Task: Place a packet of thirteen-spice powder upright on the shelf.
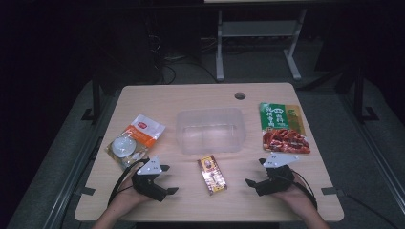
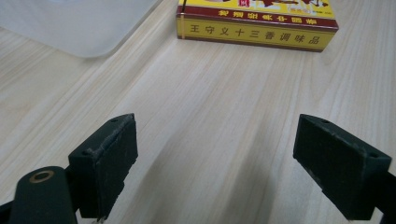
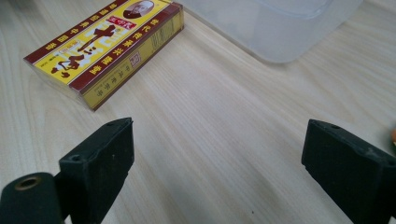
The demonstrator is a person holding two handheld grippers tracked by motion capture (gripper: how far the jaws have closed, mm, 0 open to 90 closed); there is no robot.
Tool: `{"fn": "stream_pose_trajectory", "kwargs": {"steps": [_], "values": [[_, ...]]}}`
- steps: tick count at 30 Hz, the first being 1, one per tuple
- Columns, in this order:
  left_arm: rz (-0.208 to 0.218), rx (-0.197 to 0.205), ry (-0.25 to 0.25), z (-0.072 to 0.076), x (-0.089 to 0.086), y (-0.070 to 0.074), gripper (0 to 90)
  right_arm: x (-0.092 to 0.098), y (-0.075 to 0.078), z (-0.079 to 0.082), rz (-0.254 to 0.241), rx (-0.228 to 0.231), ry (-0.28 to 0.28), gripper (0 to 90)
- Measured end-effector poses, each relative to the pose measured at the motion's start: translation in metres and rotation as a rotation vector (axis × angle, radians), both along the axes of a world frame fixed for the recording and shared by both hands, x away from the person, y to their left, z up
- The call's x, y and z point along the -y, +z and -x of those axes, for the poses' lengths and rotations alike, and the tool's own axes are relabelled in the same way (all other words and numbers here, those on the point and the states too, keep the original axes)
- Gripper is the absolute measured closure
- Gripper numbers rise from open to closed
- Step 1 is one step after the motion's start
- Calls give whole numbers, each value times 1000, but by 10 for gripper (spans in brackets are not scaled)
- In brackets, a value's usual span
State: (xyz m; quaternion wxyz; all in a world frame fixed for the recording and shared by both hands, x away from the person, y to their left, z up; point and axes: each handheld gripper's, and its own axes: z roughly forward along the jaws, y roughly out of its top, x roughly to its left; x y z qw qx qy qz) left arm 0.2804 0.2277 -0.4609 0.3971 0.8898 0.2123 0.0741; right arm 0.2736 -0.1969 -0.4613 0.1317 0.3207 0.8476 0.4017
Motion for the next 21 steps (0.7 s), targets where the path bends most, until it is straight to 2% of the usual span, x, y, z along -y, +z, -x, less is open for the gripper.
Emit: {"fn": "stream_pose_trajectory", "kwargs": {"steps": [7, 8, 9, 10, 11, 13, 14, 15, 17, 18, 19, 21], "values": [[0, -6, 13, -2, -3, 2, 134, -6, 5, -1, -5, -34, 36, 147], [2, -25, 24, -2, -4, 2, 137, -11, 9, 0, -15, -36, 51, 199], [2, -25, 24, -2, -4, 2, 139, -11, 9, 0, -15, -36, 51, 199], [2, -26, 27, -2, -4, 2, 139, -16, 12, 1, -28, -34, 80, 266], [1, -26, 28, -2, -4, 2, 139, -16, 12, 1, -28, -34, 80, 266], [9, -24, 32, -1, -2, 2, 139, -23, 16, 3, -32, -36, 101, 346], [-11, -19, 15, 0, -2, 2, 145, -29, 20, 3, -43, -37, 129, 429], [-11, -19, 15, 0, -2, 2, 145, -29, 20, 3, -43, -37, 129, 429], [-12, -16, 9, 1, -1, 2, 145, -37, 24, 4, -53, -32, 149, 510], [-9, -18, 9, 1, 0, 2, 145, -43, 27, 4, -68, -36, 171, 584], [-11, -19, 11, 2, 1, 2, 145, -43, 27, 4, -68, -36, 171, 584], [-6, -28, 14, 3, 2, 2, 145, -50, 28, 4, -79, -42, 185, 653]]}}
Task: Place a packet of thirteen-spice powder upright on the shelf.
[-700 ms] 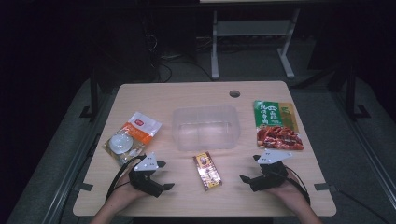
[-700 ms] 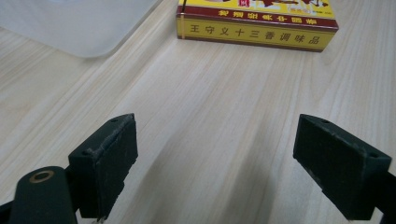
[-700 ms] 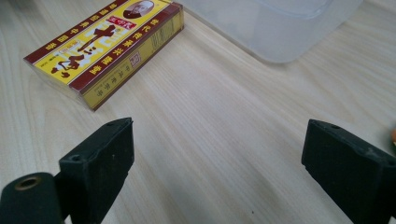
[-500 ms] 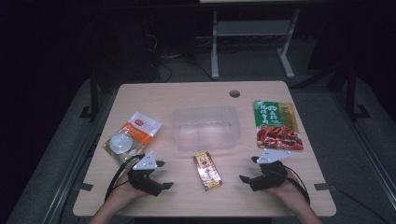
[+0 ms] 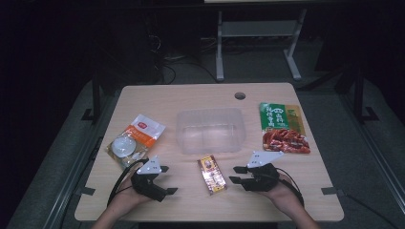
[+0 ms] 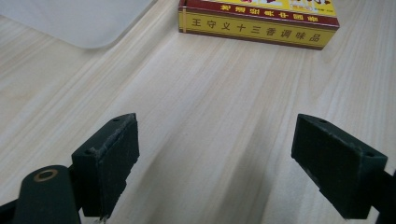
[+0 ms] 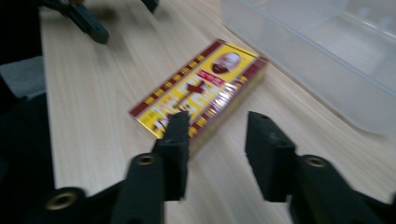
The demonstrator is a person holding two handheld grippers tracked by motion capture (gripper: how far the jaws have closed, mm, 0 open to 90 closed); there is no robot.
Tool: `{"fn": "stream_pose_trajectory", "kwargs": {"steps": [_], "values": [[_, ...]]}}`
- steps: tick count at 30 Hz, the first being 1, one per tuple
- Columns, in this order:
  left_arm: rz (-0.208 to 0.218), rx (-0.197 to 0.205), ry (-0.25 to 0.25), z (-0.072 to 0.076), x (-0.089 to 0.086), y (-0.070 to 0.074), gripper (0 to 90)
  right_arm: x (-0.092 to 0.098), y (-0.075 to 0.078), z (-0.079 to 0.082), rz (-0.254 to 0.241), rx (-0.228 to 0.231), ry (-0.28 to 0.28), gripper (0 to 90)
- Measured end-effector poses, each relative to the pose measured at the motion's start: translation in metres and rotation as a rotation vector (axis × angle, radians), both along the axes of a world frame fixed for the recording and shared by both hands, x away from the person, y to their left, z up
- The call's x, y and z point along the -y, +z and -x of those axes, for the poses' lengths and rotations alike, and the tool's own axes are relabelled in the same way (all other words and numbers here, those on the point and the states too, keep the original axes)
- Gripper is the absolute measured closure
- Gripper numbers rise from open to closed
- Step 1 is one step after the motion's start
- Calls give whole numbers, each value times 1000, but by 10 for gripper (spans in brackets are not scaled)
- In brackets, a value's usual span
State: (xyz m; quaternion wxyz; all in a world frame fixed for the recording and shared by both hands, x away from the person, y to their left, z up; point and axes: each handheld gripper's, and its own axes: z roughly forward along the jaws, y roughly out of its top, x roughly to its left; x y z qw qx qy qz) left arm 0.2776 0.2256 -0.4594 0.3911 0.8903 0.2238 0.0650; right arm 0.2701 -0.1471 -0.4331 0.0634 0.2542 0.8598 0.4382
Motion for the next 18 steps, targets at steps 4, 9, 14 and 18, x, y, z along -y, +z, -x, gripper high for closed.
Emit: {"fn": "stream_pose_trajectory", "kwargs": {"steps": [4, 9, 14, 18], "values": [[1, -8, -1, -1, 0, 1, 144, -13, 3, -3, -6, 2, 30, 796], [11, 2, 0, 0, 1, 3, 144, -35, 4, -5, 5, 30, 39, 898], [20, 10, 0, 1, 0, 4, 144, -63, 2, -7, 7, 21, 88, 899], [20, 11, 0, 3, 0, 5, 144, -78, -1, -7, 26, 11, 104, 899]]}}
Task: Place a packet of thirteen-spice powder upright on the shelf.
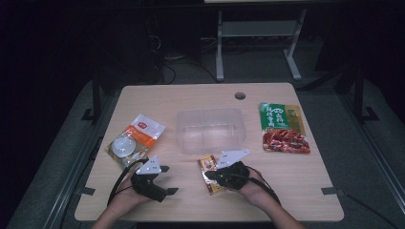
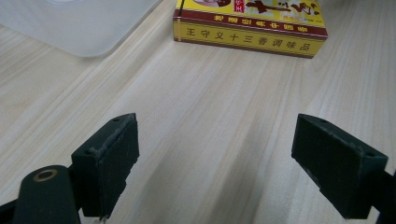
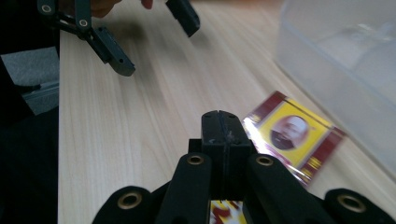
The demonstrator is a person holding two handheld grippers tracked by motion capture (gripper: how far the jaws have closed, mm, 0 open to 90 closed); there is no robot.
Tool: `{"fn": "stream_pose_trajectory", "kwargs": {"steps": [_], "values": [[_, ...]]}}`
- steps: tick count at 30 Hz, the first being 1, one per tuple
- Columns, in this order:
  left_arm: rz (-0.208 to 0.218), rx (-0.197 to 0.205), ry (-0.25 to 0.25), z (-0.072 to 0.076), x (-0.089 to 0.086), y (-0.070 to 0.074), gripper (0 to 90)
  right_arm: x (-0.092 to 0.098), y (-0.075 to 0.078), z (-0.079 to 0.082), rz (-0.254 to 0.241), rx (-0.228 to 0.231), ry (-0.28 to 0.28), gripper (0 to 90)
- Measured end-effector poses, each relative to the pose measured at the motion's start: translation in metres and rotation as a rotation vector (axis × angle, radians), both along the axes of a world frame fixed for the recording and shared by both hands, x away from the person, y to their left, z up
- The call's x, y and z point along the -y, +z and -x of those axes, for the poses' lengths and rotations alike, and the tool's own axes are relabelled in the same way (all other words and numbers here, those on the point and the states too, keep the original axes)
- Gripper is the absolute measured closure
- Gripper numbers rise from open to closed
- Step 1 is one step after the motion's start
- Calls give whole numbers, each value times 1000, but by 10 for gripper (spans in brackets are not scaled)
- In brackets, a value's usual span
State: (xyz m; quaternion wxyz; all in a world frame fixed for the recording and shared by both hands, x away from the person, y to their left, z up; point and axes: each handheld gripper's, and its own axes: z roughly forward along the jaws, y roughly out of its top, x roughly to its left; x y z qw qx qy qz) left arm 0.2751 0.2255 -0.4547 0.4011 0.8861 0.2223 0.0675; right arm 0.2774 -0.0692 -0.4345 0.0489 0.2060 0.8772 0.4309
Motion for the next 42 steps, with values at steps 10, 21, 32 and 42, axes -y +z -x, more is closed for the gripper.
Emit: {"fn": "stream_pose_trajectory", "kwargs": {"steps": [10, 21, 32, 42], "values": [[13, -4, 7, 0, -3, 1, 144, -17, -12, 4, 79, -17, 61, 899], [6, -8, -2, 0, -3, 0, 144, -19, -18, 5, 108, -42, 74, 899], [6, -12, -7, 1, -3, 0, 145, -11, -18, 4, 120, -53, 71, 899], [5, -13, -7, 2, -4, 0, 145, 4, -17, 4, 129, -78, 45, 899]]}}
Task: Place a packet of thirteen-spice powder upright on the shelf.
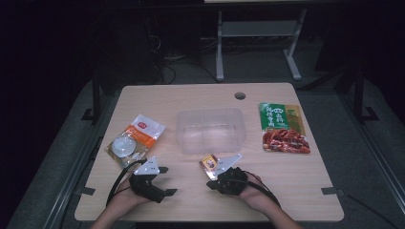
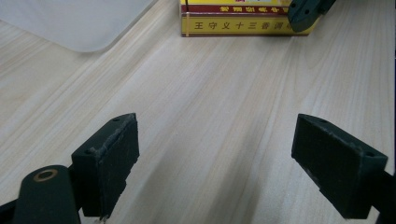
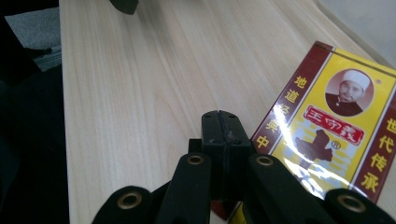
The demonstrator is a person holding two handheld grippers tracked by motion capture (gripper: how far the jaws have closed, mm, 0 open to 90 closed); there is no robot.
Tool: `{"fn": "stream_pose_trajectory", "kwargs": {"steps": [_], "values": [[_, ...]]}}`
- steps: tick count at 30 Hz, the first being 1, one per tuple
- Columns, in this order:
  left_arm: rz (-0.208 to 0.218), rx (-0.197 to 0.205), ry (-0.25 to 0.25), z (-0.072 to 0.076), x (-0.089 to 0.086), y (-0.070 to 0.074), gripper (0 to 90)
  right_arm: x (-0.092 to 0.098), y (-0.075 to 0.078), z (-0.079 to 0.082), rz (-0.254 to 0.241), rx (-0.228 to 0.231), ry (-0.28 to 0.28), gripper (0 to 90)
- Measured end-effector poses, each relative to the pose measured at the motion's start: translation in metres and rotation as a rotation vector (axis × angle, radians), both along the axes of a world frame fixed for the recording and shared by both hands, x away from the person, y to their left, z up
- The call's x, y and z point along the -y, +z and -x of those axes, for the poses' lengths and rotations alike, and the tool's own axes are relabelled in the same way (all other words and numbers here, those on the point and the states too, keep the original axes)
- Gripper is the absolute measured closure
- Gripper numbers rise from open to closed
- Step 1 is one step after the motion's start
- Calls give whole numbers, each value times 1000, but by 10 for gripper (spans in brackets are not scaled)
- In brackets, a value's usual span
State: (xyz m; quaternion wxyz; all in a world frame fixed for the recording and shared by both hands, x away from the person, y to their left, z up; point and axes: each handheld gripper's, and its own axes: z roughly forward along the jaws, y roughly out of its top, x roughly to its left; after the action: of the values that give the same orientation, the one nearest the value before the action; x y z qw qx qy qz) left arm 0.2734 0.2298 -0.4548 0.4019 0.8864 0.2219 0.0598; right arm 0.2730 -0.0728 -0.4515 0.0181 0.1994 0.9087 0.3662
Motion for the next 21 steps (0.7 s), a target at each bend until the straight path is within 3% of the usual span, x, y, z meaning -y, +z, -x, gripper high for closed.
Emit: {"fn": "stream_pose_trajectory", "kwargs": {"steps": [7, 21], "values": [[0, 0, 0, 0, -1, 0, 145, 15, 1, 0, 20, -21, -34, 899], [0, -2, -1, 1, 0, 0, 145, 47, 6, -11, 51, -13, -98, 899]]}}
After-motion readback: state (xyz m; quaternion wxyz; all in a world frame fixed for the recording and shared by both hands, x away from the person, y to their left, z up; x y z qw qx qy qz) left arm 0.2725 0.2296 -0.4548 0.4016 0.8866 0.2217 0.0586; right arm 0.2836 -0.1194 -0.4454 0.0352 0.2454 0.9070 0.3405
